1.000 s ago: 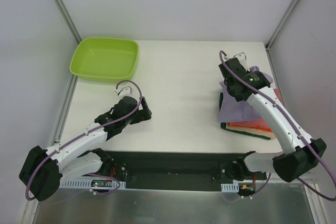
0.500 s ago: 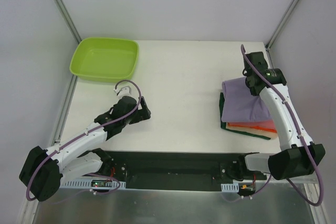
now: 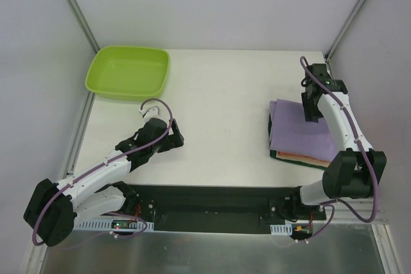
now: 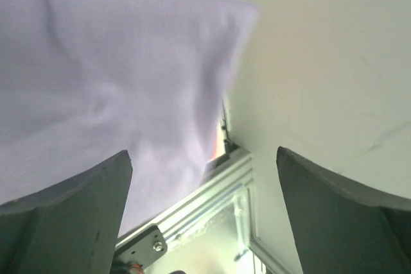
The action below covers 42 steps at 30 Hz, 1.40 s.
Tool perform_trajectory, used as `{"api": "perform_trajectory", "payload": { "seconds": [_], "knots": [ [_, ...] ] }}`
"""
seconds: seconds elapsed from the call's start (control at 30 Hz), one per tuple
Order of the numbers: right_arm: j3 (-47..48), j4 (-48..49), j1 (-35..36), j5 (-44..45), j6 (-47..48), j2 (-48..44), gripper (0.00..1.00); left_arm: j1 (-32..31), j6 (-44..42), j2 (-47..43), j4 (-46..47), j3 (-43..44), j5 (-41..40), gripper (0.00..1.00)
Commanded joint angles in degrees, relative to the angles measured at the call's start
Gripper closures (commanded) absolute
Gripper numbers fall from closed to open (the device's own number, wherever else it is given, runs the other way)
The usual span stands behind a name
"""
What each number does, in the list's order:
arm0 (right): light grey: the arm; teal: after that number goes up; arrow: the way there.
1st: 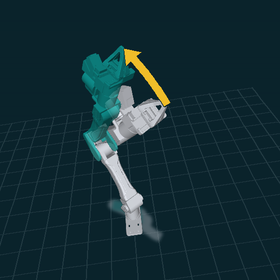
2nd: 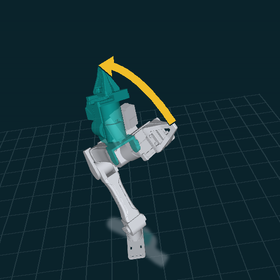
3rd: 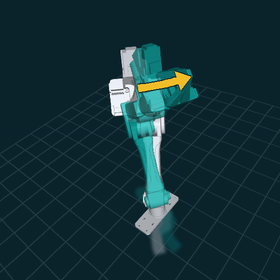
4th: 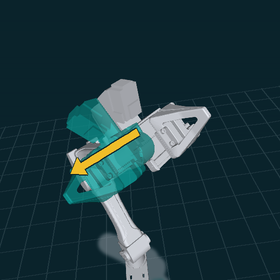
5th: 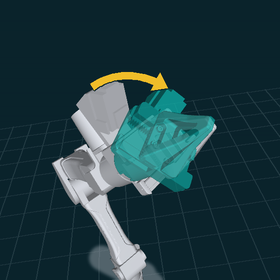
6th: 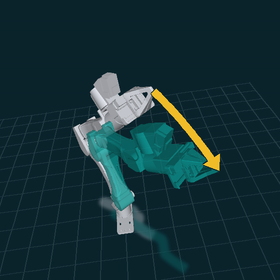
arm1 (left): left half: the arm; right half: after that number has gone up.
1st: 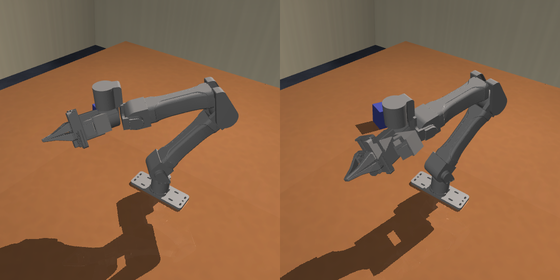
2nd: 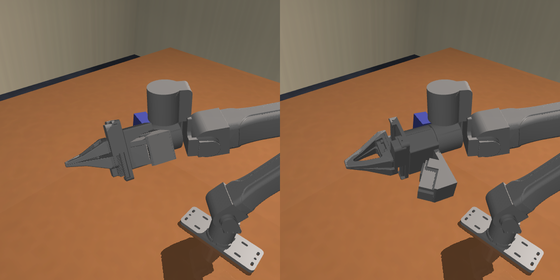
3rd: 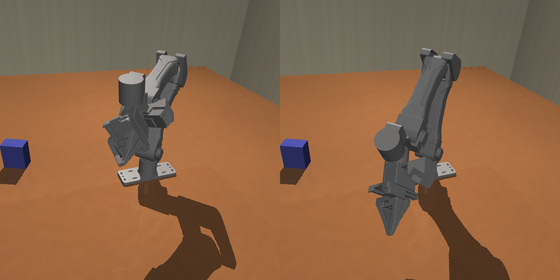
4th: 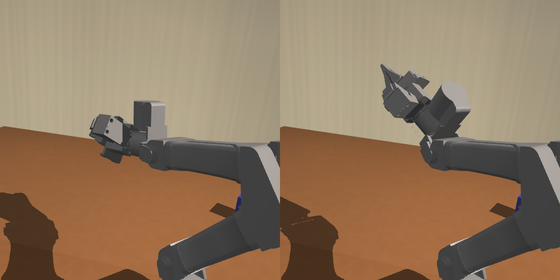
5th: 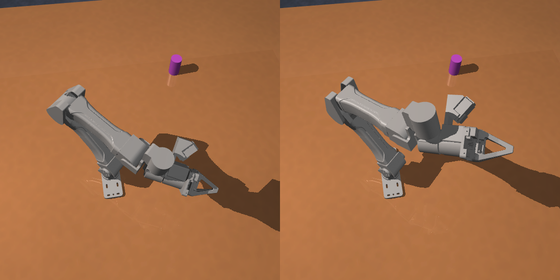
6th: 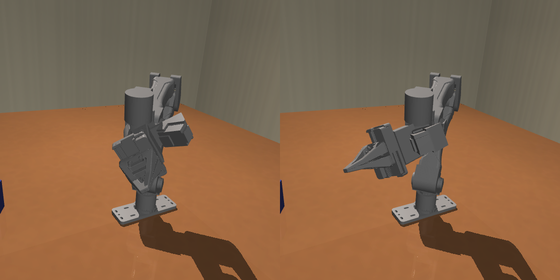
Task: Fold and stack the t-shirts
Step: Put the neatly folded tshirt into the corner of the board with the right arm
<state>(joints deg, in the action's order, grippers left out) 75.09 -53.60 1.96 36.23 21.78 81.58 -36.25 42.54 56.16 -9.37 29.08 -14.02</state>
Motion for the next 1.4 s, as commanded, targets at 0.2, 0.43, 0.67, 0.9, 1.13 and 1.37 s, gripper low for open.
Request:
{"api": "perform_trajectory", "payload": {
  "seconds": [0.2,0.43,0.67,0.9,1.13,1.37],
  "knots": [
    [-0.5,-0.5,-1.2,12.2,-12.0,0.4,0.04,0.8,-0.9,-0.3,0.0,-0.5,-0.5,0.01],
    [-7.0,9.3,-1.4,-8.3,-14.2,-12.5,0.04,0.9,-1.1,-0.4,0.0,-0.4,-0.4,0.01],
    [-20.9,24.0,-1.4,-26.1,-17.7,-32.1,0.04,1.1,-2.5,-3.6,-0.4,-0.3,-0.7,0.01],
    [-36.5,37.0,-1.4,-43.4,-21.7,-48.7,0.04,1.1,-4.8,-11.0,-2.1,3.0,-0.7,0.01],
    [-46.7,46.0,-1.5,-63.4,-23.5,-57.5,0.04,1.1,-7.1,-17.7,-4.8,5.4,-3.7,0.01],
    [-48.3,52.8,-1.4,-88.4,-24.2,-52.6,0.04,1.1,-8.0,-21.7,-7.6,5.4,-6.5,0.01]
  ]
}}
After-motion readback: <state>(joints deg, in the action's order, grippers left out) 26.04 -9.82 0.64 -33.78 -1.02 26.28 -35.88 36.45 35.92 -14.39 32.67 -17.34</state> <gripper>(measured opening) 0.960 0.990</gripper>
